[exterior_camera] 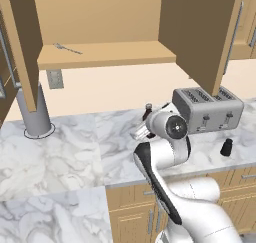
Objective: Pick the shaker and ketchup from the counter and place them in the cabinet.
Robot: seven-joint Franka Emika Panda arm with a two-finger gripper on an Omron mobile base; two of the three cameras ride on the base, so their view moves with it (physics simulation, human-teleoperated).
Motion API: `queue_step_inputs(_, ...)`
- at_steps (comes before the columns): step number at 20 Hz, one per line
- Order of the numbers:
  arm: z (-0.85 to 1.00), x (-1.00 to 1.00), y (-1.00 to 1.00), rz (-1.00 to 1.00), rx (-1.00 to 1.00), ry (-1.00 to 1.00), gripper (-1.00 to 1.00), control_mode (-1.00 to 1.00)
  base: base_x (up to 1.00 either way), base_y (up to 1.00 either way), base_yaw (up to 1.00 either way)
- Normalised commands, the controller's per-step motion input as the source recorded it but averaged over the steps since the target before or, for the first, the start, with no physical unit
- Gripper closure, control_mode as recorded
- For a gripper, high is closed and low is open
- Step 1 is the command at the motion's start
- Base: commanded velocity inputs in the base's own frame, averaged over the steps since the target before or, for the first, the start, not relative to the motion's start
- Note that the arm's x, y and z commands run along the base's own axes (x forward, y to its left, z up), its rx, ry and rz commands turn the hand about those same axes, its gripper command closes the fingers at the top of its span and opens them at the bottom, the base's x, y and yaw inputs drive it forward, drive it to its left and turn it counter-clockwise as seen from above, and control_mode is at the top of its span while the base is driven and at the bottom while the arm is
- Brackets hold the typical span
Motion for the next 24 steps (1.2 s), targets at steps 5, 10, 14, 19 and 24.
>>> queue_step_inputs(5, 0.66, 0.00, 0.05, -0.25, 0.12, 0.00, 1.00, -1.00, 0.00, 0.00, 0.00)
queue_step_inputs(10, 0.61, 0.00, 0.00, -0.16, 0.25, 0.05, 1.00, -1.00, 0.00, 0.00, 0.00)
queue_step_inputs(14, 0.63, 0.00, 0.00, -0.14, 0.17, 0.03, 1.00, -1.00, 0.00, 0.00, 0.00)
queue_step_inputs(19, 0.80, -0.18, 0.02, -0.12, 0.01, -0.01, 1.00, -1.00, 0.00, 0.00, 0.00)
queue_step_inputs(24, 0.81, -0.03, 0.00, -0.02, 0.00, -0.07, 1.00, -1.00, 0.00, 0.00, 0.00)
